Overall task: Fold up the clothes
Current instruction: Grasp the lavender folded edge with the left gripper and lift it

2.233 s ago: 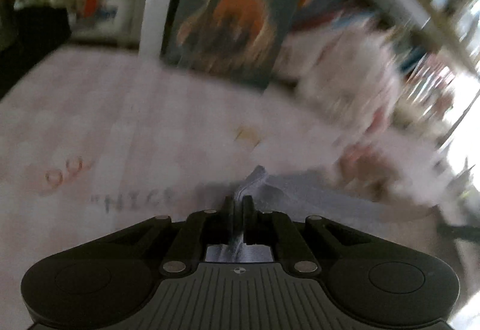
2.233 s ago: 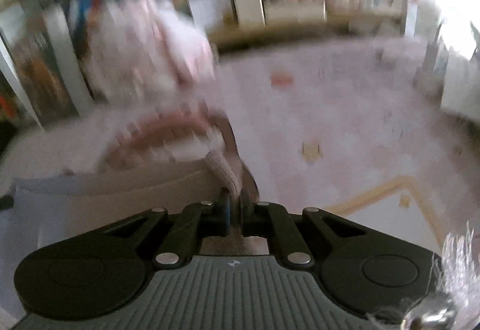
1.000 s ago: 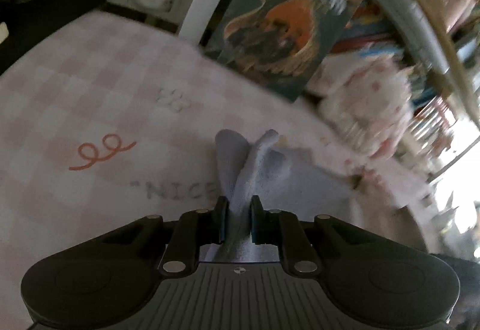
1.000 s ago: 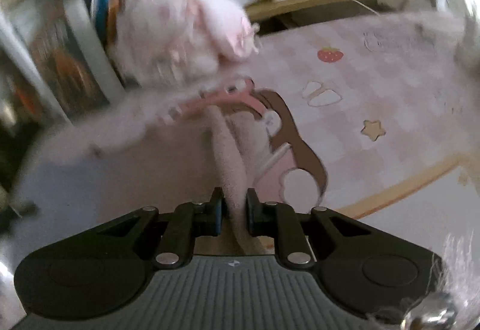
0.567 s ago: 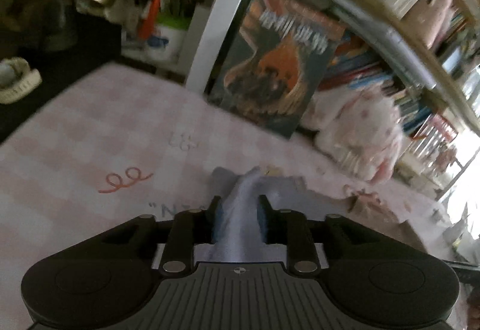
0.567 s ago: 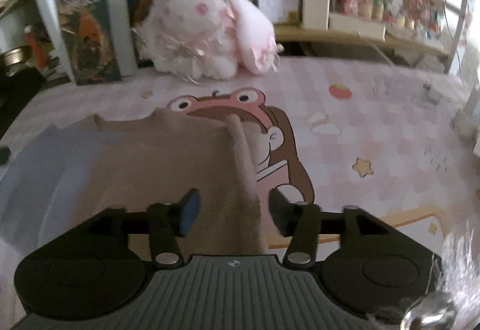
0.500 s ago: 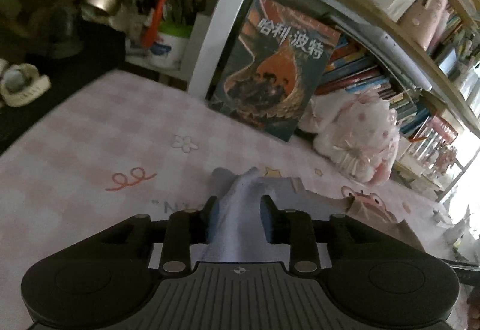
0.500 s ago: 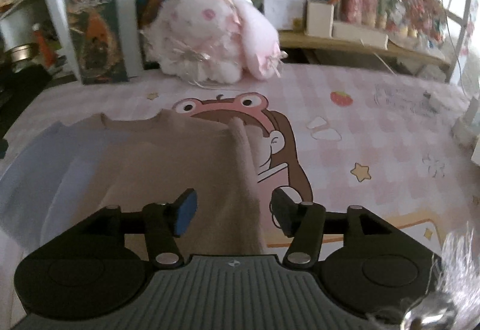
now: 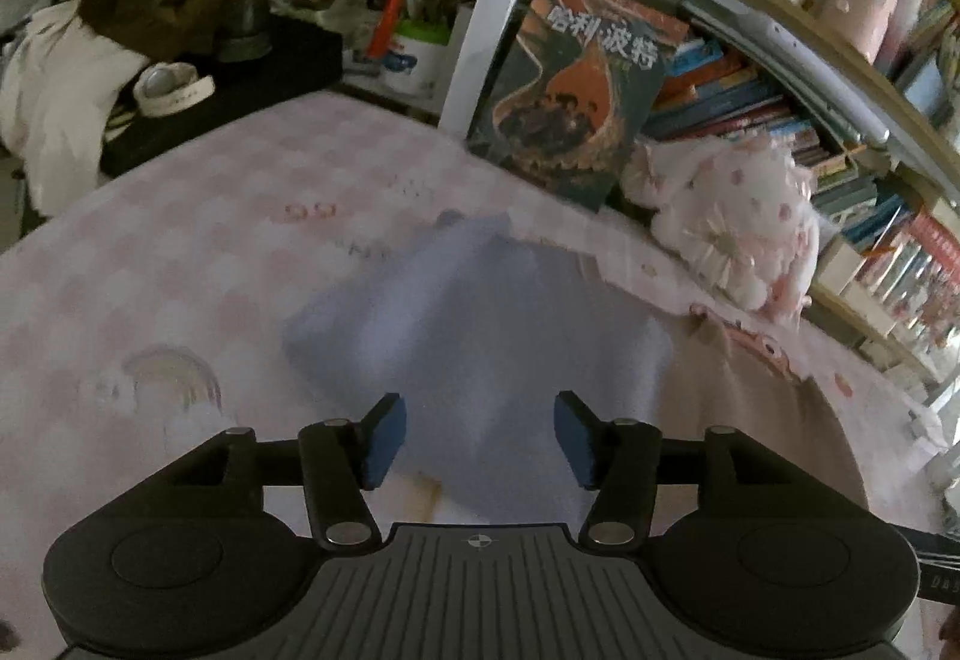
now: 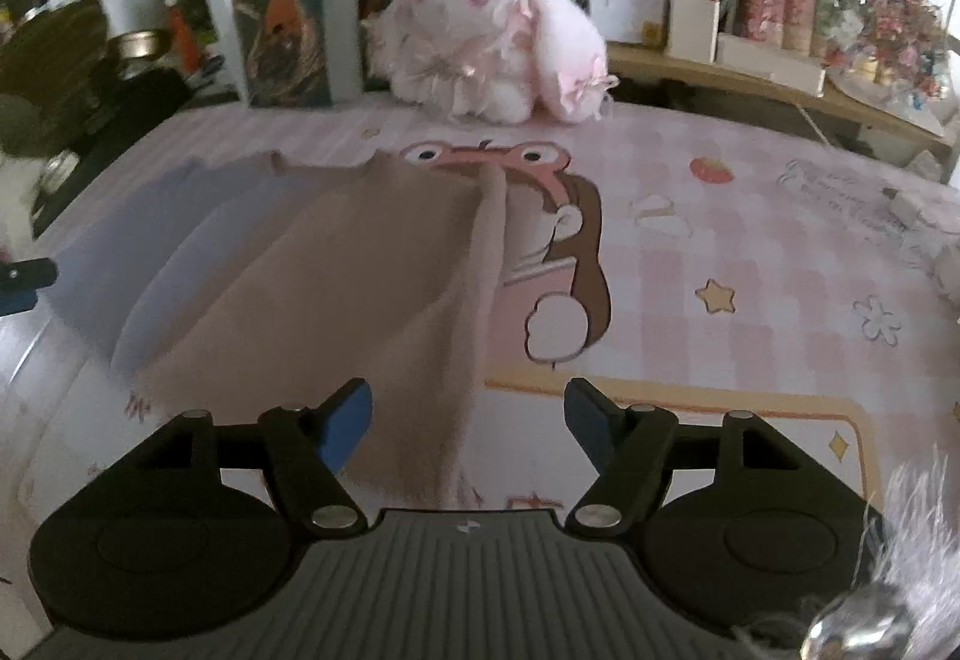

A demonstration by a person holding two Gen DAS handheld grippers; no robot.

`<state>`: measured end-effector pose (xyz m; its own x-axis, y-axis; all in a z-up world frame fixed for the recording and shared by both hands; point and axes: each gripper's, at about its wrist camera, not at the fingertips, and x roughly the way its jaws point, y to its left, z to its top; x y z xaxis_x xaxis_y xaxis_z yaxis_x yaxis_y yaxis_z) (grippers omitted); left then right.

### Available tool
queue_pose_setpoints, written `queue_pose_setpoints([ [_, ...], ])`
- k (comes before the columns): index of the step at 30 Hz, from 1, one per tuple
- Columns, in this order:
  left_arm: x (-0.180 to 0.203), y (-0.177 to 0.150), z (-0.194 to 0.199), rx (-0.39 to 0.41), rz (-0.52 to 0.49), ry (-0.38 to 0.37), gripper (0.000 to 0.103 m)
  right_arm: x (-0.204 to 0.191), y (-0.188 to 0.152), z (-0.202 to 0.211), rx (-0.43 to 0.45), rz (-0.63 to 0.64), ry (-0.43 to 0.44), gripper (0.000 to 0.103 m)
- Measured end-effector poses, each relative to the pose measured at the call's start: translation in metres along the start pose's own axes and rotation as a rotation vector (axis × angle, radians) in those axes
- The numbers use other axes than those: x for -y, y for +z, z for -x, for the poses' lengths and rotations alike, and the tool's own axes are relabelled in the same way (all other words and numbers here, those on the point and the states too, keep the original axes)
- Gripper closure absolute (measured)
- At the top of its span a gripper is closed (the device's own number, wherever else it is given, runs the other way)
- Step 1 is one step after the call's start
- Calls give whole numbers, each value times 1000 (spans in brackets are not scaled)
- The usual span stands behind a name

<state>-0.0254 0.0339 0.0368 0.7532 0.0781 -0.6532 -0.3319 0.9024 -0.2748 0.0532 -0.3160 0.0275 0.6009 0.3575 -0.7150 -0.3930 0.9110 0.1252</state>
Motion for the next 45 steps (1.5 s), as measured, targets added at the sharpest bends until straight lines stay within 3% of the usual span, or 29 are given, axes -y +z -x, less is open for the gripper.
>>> queue_pose_setpoints([
  [2,11,-10,4,-9,1,37,36,6,-6,2,-8,17,24,31],
  [7,19,-29,8,-67,70,125,30,20,-22,7,-30,37,67,29],
  [11,6,-32,10,-84,193,94,30,29,-28,9,-48,19,79,29],
  [17,-33,-24,0,-106,474,26,33,28,-21,6,-21,-8,77,34],
  [19,-43,-22,-4,-95,558,-1,33,24,-16,6,0,-14,68,46],
  [21,-51,-19,-10,-93,603,-26,34,20,-10,4,7,-15,65,52],
  [30,-72,3,-43,-97,669,-33,43,9,7,-23,-40,-47,25,66],
  [36,-84,13,-60,-97,733,-52,64,8,6,-30,-76,-75,14,70],
  [38,-87,14,-63,-107,743,-44,78,7,6,-30,-80,-75,11,71],
  [40,-80,17,-61,-98,673,-29,89,6,6,-31,-82,-74,5,71],
  [44,-37,27,-33,27,360,-47,93,3,7,-31,-86,-65,-8,71],
  [45,-33,28,-30,41,331,-67,93,3,7,-32,-87,-62,-11,71],
])
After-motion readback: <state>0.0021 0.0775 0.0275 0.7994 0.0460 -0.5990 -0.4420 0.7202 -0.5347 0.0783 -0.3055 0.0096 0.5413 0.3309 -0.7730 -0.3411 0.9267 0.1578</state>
